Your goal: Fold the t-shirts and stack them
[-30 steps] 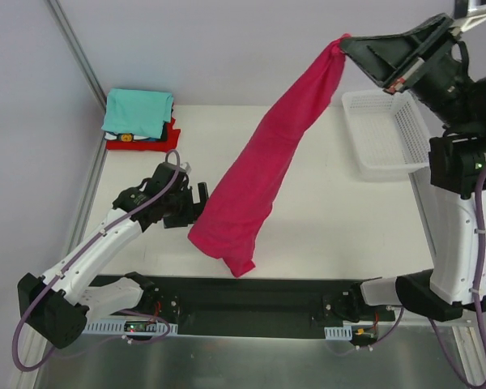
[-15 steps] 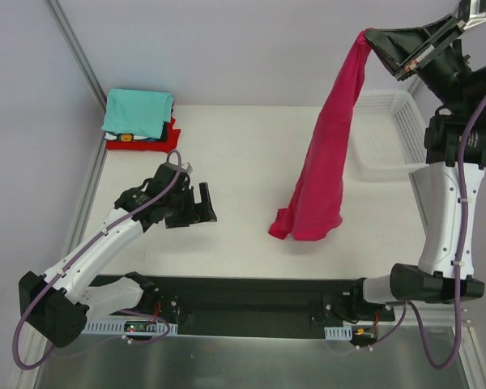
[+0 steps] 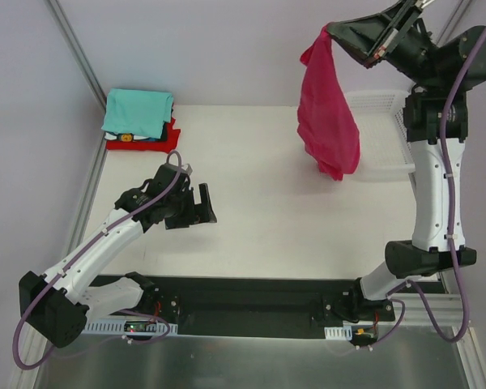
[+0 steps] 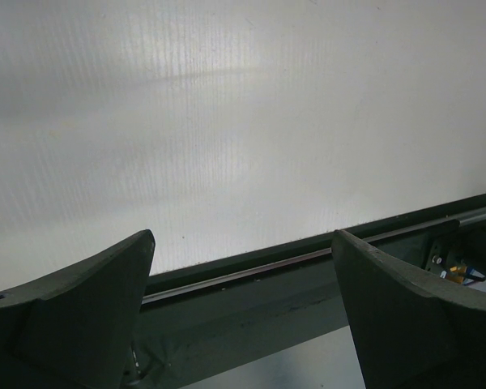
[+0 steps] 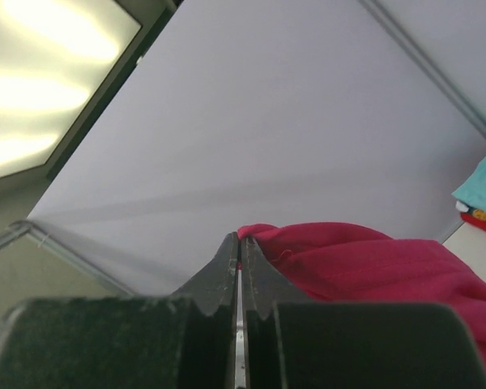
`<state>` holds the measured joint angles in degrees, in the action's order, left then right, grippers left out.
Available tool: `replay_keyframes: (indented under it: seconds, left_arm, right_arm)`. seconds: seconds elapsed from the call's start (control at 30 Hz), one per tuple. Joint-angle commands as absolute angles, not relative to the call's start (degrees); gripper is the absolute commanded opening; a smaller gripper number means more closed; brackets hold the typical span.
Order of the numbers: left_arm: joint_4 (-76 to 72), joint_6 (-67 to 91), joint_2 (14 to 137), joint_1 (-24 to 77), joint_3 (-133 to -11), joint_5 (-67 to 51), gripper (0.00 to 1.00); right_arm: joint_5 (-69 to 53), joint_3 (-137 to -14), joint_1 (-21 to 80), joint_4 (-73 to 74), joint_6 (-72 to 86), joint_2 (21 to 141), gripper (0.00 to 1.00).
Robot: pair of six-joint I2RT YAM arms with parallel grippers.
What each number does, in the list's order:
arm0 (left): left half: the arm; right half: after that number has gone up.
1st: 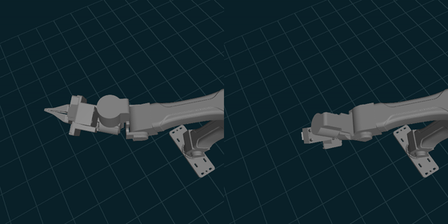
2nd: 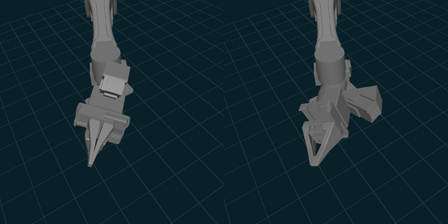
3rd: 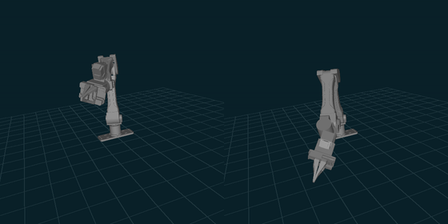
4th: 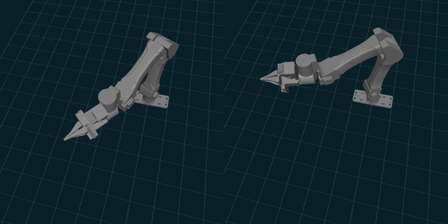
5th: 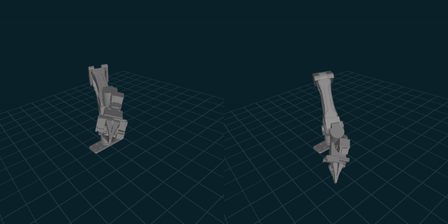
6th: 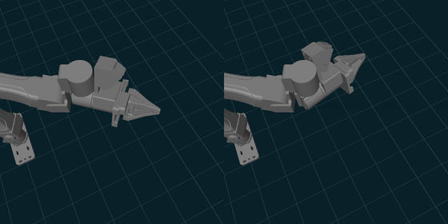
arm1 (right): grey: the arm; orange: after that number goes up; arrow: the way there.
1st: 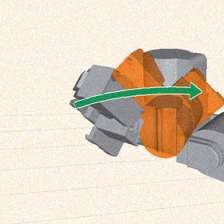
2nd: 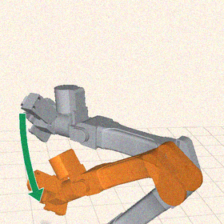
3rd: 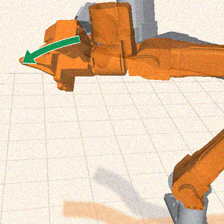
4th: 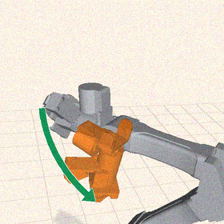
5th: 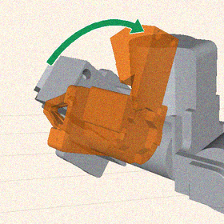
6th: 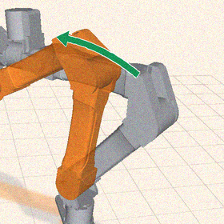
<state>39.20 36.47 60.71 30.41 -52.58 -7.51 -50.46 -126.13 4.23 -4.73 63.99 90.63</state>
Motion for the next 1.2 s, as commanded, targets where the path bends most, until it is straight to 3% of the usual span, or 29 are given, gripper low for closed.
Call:
replay_keyframes:
  seconds: [0.0,0.27,0.7,0.93,1.17]
  left_arm:
    - [38.67,36.65,59.94,30.94,-52.65,-8.35,0.91]
    - [38.67,37.0,59.77,30.94,-52.47,-8.44,0.91]
    - [38.58,36.91,60.47,30.94,-52.03,-8.09,0.91]
    - [37.62,37.53,61.35,31.9,-52.38,-8.35,0.91]
    - [37.53,39.72,65.73,39.37,-54.75,-4.4,0.9]
  right_arm:
    - [-53.09,-127.53,8.17,-7.38,63.81,87.11,0.01]
    - [-54.49,-130.08,2.38,-8.88,67.93,85.26,0.01]
    - [-56.07,-121.91,0.09,-14.76,70.31,83.06,0.01]
    - [-54.84,-100.92,0.09,-19.95,65.32,75.85,0.01]
    - [-55.81,-97.73,0.09,-19.77,57.15,77.6,0.01]
